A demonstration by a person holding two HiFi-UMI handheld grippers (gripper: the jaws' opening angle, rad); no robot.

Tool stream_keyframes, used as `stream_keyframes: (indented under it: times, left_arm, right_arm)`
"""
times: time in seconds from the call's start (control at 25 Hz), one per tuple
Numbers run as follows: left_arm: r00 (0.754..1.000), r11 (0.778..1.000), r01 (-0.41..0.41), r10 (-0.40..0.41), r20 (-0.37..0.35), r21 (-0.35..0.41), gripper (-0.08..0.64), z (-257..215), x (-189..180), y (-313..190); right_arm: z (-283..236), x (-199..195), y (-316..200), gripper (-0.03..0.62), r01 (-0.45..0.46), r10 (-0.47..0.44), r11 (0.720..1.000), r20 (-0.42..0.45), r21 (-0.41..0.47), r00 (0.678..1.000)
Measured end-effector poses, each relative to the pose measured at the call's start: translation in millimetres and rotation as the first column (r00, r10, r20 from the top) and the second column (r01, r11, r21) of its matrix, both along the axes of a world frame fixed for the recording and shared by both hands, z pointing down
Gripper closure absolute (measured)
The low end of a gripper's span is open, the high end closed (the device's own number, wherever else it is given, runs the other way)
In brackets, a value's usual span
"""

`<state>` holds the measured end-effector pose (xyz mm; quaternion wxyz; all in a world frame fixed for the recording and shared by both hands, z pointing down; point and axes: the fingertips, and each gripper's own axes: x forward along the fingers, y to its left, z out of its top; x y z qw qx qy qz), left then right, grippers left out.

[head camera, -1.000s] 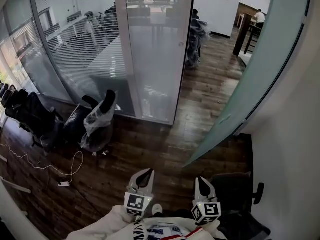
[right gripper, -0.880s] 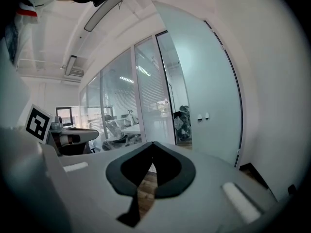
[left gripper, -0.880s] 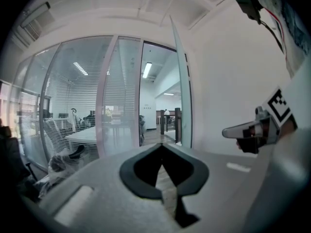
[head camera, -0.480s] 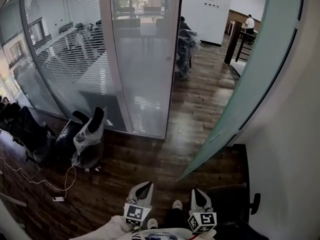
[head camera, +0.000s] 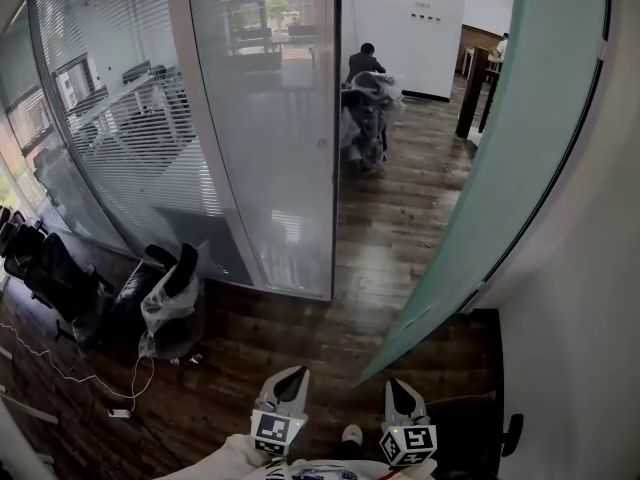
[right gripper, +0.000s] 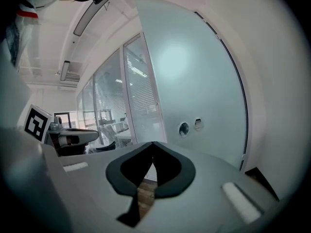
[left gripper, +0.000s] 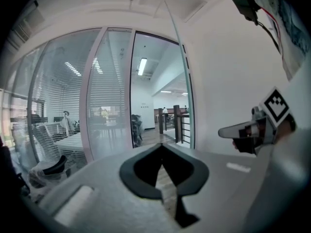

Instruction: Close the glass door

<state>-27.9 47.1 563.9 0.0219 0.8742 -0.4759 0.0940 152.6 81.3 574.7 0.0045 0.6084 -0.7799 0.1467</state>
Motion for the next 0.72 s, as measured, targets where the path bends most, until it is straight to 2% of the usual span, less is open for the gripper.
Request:
stream_keyframes:
  times: [0.44,0.72]
  left_arm:
    - [1.0,1.0,0.023,-0.023,0.014,-0.003,0.558,3,38,-31]
    - [0.997,0.997,0.071,-0.072,0.028,0.012,0.558,-9,45,-44]
  right_arm:
    - [0,35,-38,0.586,0.039,-0.039,0.999,0.005,0.008,0.999]
    - [-9,47,-62,0.586,0.079,-0.079,0.997,0.017,0.02,0.997]
